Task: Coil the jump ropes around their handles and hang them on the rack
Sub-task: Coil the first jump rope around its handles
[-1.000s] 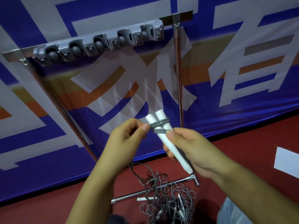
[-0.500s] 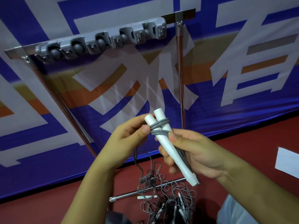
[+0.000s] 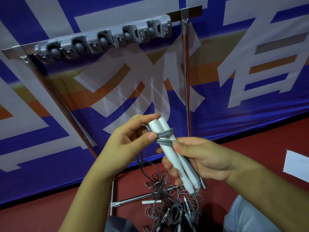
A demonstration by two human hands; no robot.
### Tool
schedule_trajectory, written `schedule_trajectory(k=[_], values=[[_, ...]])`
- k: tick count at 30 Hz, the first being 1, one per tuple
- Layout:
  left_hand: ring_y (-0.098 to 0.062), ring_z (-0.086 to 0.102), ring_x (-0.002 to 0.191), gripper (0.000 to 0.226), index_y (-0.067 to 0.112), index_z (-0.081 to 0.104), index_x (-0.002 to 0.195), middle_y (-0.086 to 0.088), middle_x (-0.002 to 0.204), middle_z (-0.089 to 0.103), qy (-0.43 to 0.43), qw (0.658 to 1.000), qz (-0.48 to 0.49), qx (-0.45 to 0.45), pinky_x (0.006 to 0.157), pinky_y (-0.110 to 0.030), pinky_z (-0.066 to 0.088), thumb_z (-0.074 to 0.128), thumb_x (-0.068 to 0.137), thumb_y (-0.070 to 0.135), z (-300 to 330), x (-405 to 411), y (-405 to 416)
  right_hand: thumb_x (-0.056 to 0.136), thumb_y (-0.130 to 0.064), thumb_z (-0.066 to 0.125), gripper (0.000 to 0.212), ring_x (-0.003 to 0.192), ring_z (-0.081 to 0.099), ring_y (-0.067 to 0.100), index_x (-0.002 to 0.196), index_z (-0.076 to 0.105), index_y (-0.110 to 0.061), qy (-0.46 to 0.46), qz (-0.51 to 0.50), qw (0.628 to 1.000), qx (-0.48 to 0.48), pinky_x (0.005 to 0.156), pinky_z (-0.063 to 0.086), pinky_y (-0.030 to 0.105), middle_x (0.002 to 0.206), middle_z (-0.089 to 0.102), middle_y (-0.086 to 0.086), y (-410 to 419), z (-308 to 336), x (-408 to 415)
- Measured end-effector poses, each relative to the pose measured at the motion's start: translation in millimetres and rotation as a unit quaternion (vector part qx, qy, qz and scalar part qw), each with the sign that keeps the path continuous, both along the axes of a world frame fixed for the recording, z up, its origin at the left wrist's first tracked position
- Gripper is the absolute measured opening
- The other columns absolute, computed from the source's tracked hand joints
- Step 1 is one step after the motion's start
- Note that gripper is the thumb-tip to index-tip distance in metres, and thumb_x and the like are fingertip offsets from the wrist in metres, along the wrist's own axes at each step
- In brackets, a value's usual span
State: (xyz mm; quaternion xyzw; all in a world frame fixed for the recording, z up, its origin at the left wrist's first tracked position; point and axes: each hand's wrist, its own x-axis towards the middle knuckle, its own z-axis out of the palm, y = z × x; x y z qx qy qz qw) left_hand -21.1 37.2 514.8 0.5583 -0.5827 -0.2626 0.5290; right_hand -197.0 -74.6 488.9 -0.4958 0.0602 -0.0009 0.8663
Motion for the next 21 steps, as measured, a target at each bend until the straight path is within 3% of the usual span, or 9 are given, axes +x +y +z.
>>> schedule_trajectory(k=[2, 5, 9, 12, 17, 21], values=[[-0.026, 0.046, 0.073, 0.039, 0.028, 0.065, 0.12, -0.009, 0.089, 0.056, -0.01, 1.0, 0.016, 0.011, 0.069, -0.022, 0.044, 0.068, 0.081, 0.029, 0.2, -0.5, -0.5, 0.085, -0.032, 0.054, 0.039, 0.062, 0.057, 0.014, 0.113, 0.057, -0.005, -0.002, -0.026, 1.0, 0.006, 0.057, 0.051, 0.027, 0.079, 0.063, 0.006, 0.7, -1.7, 0.6], [-0.01, 0.047, 0.065, 0.034, 0.023, 0.066, 0.113, 0.006, 0.079, 0.063, 0.066, 0.996, 0.056, 0.022, 0.061, -0.017, 0.044, 0.071, 0.08, 0.02, 0.0, -6.2, -3.2, 0.088, -0.03, 0.052, 0.032, 0.056, 0.052, 0.011, 0.109, 0.056, -0.006, -0.026, -0.07, 0.997, 0.022, 0.052, 0.047, 0.022, 0.075, 0.06, 0.005, 3.4, -4.5, 1.5], [-0.005, 0.047, 0.053, 0.015, 0.02, 0.078, 0.085, 0.003, 0.066, 0.064, 0.155, 0.982, 0.076, 0.082, 0.053, -0.016, 0.041, 0.077, 0.07, 0.018, -2.4, -6.8, -3.0, 0.086, -0.031, 0.056, 0.032, 0.053, 0.049, 0.009, 0.104, 0.057, -0.005, -0.053, -0.095, 0.993, 0.045, 0.048, 0.044, 0.021, 0.073, 0.058, 0.005, 6.4, -9.7, 3.9], [-0.007, 0.052, 0.054, 0.013, 0.014, 0.078, 0.078, 0.0, 0.063, 0.062, 0.189, 0.972, 0.025, 0.14, 0.054, -0.017, 0.045, 0.066, 0.072, 0.012, -2.8, 0.0, 4.6, 0.087, -0.029, 0.052, 0.028, 0.051, 0.048, 0.009, 0.102, 0.057, -0.006, -0.058, -0.081, 0.994, 0.038, 0.047, 0.044, 0.02, 0.072, 0.057, 0.005, 4.9, -8.7, 2.2], [-0.016, 0.066, 0.074, 0.014, 0.014, 0.078, 0.083, -0.006, 0.083, 0.07, 0.1, 0.979, -0.028, 0.175, 0.079, -0.033, 0.057, 0.071, 0.075, 0.005, 1.4, 14.0, 11.2, 0.088, -0.032, 0.058, 0.033, 0.053, 0.051, 0.009, 0.108, 0.057, -0.006, -0.07, -0.025, 0.997, 0.015, 0.048, 0.046, 0.02, 0.075, 0.059, 0.006, -1.8, -3.5, -0.3], [-0.011, 0.069, 0.087, 0.016, 0.023, 0.077, 0.085, 0.003, 0.091, 0.072, -0.044, 0.987, -0.051, 0.149, 0.081, -0.021, 0.051, 0.075, 0.073, 0.012, 8.6, 11.3, 6.7, 0.089, -0.036, 0.059, 0.029, 0.057, 0.054, 0.007, 0.109, 0.062, -0.014, -0.084, 0.05, 0.995, -0.012, 0.051, 0.048, 0.019, 0.079, 0.059, 0.004, -3.2, -3.4, -0.7]])
